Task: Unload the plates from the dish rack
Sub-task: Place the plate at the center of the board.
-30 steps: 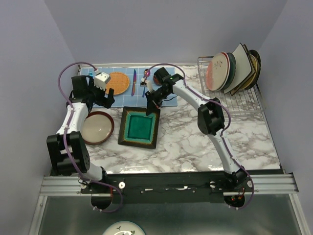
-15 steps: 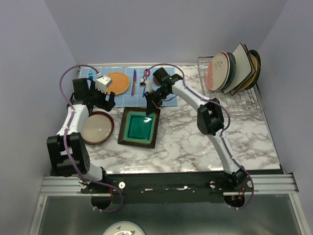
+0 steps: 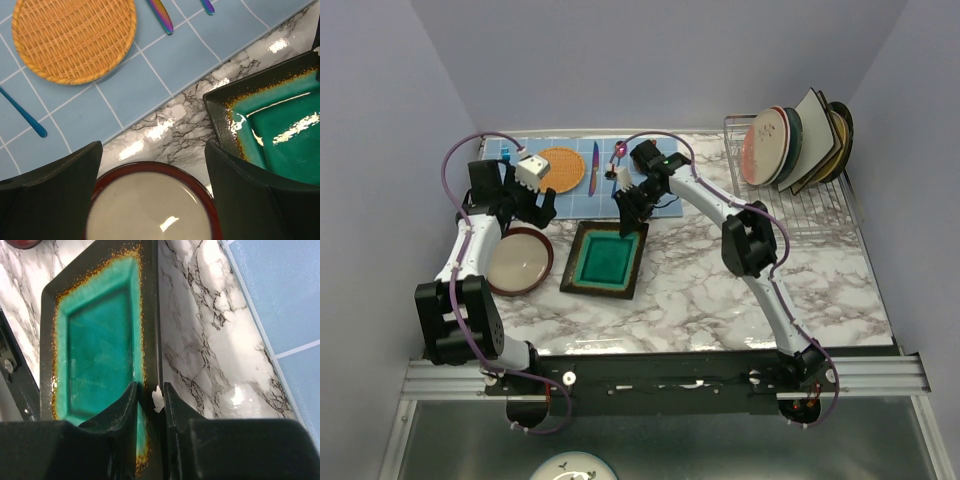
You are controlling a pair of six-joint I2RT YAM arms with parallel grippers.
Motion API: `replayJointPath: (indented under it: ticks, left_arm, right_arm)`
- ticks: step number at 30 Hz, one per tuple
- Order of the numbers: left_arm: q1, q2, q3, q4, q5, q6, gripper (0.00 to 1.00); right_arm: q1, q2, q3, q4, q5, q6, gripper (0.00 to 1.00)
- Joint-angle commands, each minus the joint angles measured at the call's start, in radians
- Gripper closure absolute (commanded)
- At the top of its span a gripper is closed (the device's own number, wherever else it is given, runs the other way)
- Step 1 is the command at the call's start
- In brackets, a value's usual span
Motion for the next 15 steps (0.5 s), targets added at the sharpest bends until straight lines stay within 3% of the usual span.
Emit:
replayJointPath:
  ticks: [1,15]
  left_arm:
    - [-0.023,-0.019,0.011,-0.067,0.038,0.021,0.08]
    - [-0.112,-0.026,-0.036,-0.214,-0.034,0.127,0.08]
  right_arm:
    - [0.006,0.051,-0.027,0.007,0.260,-0.055,0.74]
    - [0.004,0.056,-0.025,-0.036,0.338,-0.032,0.68]
